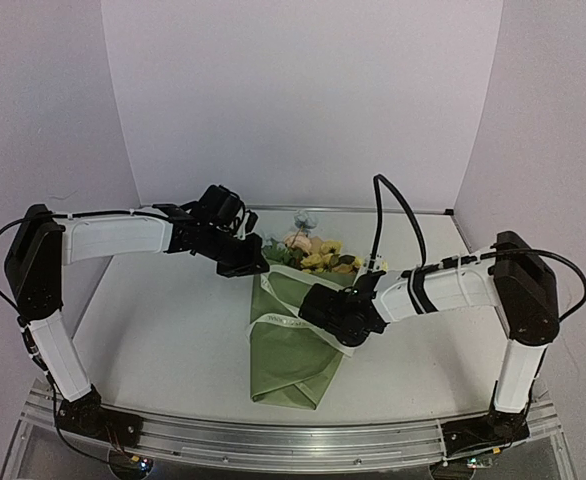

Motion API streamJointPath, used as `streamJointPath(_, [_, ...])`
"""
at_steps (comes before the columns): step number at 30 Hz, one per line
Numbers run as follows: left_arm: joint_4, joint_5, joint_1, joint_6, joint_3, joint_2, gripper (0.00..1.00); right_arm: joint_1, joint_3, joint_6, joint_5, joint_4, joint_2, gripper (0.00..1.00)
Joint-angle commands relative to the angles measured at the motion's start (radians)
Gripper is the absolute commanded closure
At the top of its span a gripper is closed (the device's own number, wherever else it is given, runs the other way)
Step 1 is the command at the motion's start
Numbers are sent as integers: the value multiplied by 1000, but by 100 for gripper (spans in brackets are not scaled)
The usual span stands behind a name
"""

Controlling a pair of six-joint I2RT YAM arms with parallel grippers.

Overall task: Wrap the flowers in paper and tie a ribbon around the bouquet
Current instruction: Cross the ribbon over the folded bouquet.

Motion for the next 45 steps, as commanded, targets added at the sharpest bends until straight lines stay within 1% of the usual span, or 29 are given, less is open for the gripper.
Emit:
streamJointPath(1, [40,7,6,-7,15,-15,100,4,17,36,10,-70,-10,100])
streamJointPath(4, [41,7,6,-7,15,-15,100,-1,-17,47,3,-67,-32,100])
streamJointPath(7, [45,11,6,-9,15,-12,100,-11,-27,1,-53,-28,-51,100])
streamJointPath(11, [49,16,6,-12,14,-8,100,-11,-58,-47,-166,73,-72,100])
streamJointPath(14, [49,16,6,-12,13,-8,100,-11,-54,-76,-261,100,-61,100])
streamJointPath(21, [60,24,6,-19,5,0,100,-9,-106,-134,-410,191,-50,100])
streamJointPath(23, [60,26,6,-18,6,0,100,-9,-124,-151,-440,209,-49,100])
streamJointPath(29, [62,28,6,-17,10,10,100,-10,-180,-216,-475,238,-114,100])
streamJointPath(30, [63,27,6,-18,9,13,100,-10,-185,-231,-480,239,-125,99])
streamJointPath(34, [66,27,6,-21,8,16,100,-16,-203,-279,-514,239,-174,79])
streamJointPath(38, [68,23,7,-24,7,20,100,-23,-237,-304,-536,235,-243,65])
streamJointPath(42, [71,19,6,-25,5,25,100,-23,-279,-327,-584,229,-310,61])
streamJointPath(45, [74,22,7,-27,8,32,100,-10,-301,-335,-634,229,-339,60])
